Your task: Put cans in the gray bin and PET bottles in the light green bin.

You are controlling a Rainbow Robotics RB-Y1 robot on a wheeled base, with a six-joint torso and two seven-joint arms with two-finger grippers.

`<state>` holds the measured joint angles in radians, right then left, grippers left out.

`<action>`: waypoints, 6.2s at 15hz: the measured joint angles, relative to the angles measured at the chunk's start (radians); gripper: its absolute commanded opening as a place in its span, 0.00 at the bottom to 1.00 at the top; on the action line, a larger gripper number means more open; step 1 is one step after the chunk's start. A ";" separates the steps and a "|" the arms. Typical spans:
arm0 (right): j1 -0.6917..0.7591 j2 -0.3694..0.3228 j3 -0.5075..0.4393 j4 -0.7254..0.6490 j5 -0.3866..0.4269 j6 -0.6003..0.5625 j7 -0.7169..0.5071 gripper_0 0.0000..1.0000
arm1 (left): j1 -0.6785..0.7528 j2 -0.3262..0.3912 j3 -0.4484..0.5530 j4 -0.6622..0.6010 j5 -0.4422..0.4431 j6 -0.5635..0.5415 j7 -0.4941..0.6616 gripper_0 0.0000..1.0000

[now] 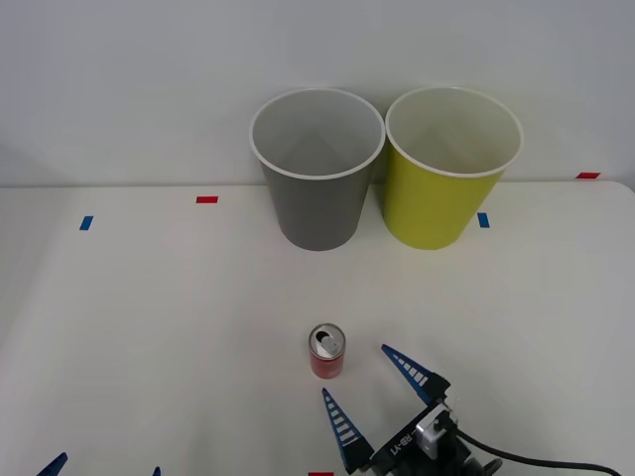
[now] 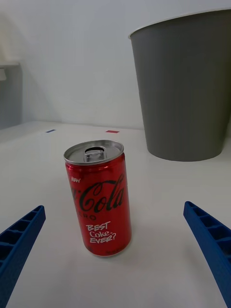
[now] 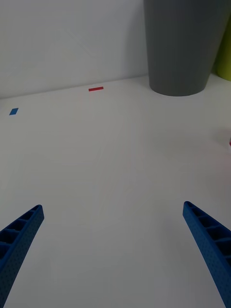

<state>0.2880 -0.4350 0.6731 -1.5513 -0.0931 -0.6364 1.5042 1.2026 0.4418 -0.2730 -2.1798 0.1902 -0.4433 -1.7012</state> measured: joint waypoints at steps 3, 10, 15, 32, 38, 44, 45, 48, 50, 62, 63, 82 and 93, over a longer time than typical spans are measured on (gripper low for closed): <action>-0.025 0.015 0.008 0.001 0.001 0.019 0.006 1.00 | 0.000 0.000 0.000 0.000 0.000 0.000 0.000 1.00; -0.076 0.049 0.011 0.001 0.001 0.082 0.024 1.00 | 0.000 0.000 0.000 0.000 0.000 0.000 0.000 1.00; -0.099 0.059 0.011 0.001 0.001 0.134 0.037 1.00 | 0.000 0.000 0.000 0.000 0.000 0.000 0.000 1.00; -0.128 0.088 0.011 0.001 -0.038 0.192 0.029 0.00 | 0.000 0.000 0.000 0.000 0.000 0.000 0.000 1.00; -0.130 0.088 -0.002 -0.009 -0.052 0.206 0.017 0.00 | 0.000 0.000 0.000 0.000 0.000 0.000 0.000 1.00; -0.098 0.076 -0.061 -0.315 -0.052 0.573 0.020 0.00 | 0.000 0.000 0.000 0.000 0.000 0.000 0.000 1.00; -0.094 0.076 -0.071 -0.367 -0.052 0.640 0.019 0.00 | 0.000 0.000 0.000 0.000 0.000 0.000 0.000 1.00; -0.090 0.076 -0.100 -0.534 -0.053 0.864 0.013 0.00 | 0.000 0.000 0.000 0.000 0.000 0.000 0.000 1.00; -0.094 0.083 -0.118 -0.652 -0.053 1.031 0.003 0.00 | 0.000 0.000 0.000 0.000 0.000 0.000 0.000 1.00; -0.500 0.178 -0.293 -0.933 -0.193 1.716 -0.070 0.00 | 0.000 0.000 0.000 0.000 0.000 0.000 0.000 1.00; -0.542 0.179 -0.310 -0.933 -0.207 1.744 -0.076 0.00 | 0.000 0.000 0.000 0.000 0.000 0.000 0.000 1.00; -0.925 0.197 -0.383 -0.371 -0.218 1.396 -0.094 0.00 | 0.000 0.000 0.000 0.000 0.000 0.000 0.000 1.00; -0.982 0.167 -0.368 -0.162 -0.293 1.216 -0.101 0.00 | 0.000 0.000 0.000 0.000 0.000 0.000 0.000 1.00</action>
<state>-0.6941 -0.2682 0.3050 -1.7134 -0.3865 0.5800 1.4031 1.2027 0.4418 -0.2731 -2.1798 0.1902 -0.4433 -1.7012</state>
